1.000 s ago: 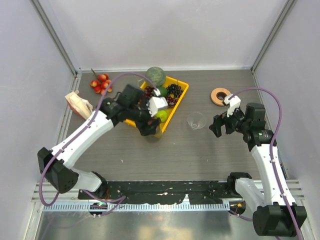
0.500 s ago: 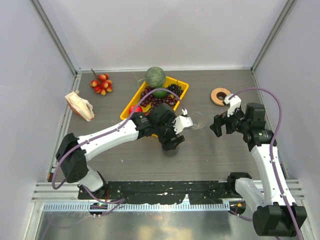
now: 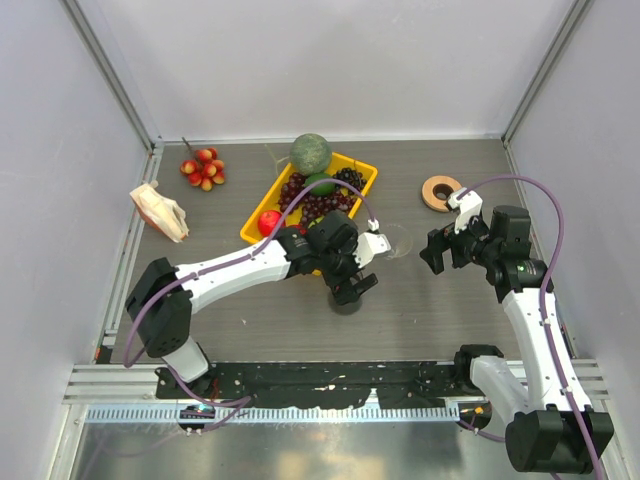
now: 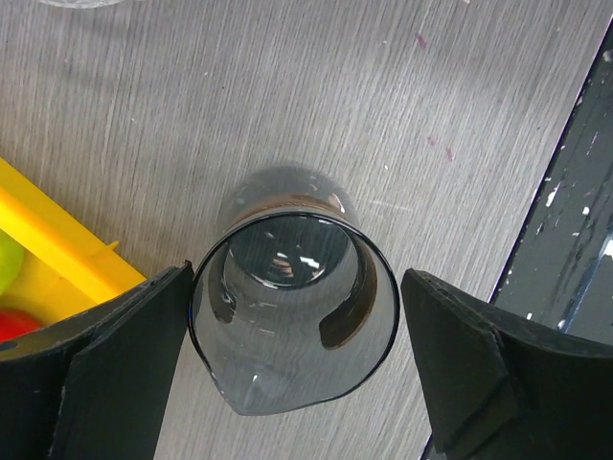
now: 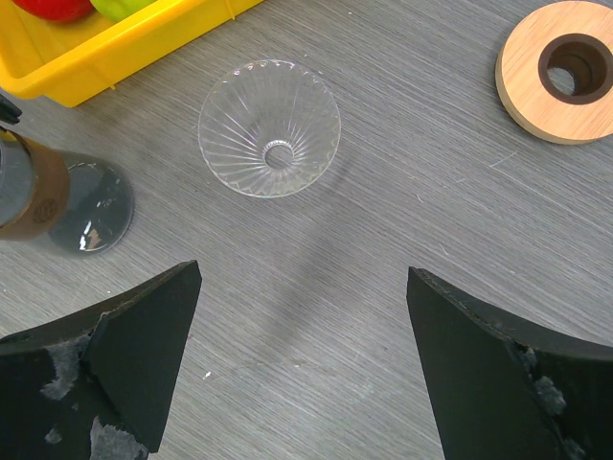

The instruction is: Place the coffee filter in the dripper

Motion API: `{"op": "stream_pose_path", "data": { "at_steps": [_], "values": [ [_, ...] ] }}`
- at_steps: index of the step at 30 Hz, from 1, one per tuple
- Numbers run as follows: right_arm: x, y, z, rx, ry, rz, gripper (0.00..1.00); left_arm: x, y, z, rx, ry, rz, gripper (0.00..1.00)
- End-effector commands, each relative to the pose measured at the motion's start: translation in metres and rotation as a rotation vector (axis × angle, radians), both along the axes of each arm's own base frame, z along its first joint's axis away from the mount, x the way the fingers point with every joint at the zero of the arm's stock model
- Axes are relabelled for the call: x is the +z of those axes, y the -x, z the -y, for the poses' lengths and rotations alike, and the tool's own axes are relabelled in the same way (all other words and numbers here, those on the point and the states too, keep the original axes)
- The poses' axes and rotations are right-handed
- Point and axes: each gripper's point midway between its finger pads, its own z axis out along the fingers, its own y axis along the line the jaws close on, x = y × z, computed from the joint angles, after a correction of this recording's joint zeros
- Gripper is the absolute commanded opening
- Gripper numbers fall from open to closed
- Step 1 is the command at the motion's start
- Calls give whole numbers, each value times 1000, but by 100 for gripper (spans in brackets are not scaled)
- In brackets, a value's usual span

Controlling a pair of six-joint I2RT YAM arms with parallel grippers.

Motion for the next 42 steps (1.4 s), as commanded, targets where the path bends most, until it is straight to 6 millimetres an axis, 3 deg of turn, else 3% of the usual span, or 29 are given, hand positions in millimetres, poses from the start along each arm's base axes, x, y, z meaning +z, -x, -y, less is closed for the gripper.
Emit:
{"op": "stream_pose_path", "data": {
  "at_steps": [1, 6, 10, 15, 24, 29, 32, 36, 42],
  "values": [
    [20, -4, 2, -5, 4, 64, 95, 8, -5, 10, 19, 50, 24, 99],
    [20, -4, 2, -5, 4, 64, 96, 16, -9, 4, 50, 47, 51, 99],
    [19, -4, 1, -2, 3, 60, 96, 10, -7, -6, 55, 9, 51, 99],
    [19, -3, 1, 2, 4, 60, 95, -3, 7, -18, 5, -25, 27, 99],
    [17, -3, 2, 2, 12, 51, 96, -5, 31, -45, -72, -42, 17, 99],
    [16, -2, -2, 19, 1, 44, 95, 10, 42, -60, -178, 34, 85, 97],
    [17, -2, -3, 24, -6, 41, 95, 29, 37, -65, -279, 63, 168, 96],
    [16, -1, -3, 26, -9, 36, 95, 43, 11, -64, -319, 49, 305, 98],
    [17, 0, -3, 28, -6, 39, 96, 40, -8, -50, -391, 60, 375, 98]
  ]
}}
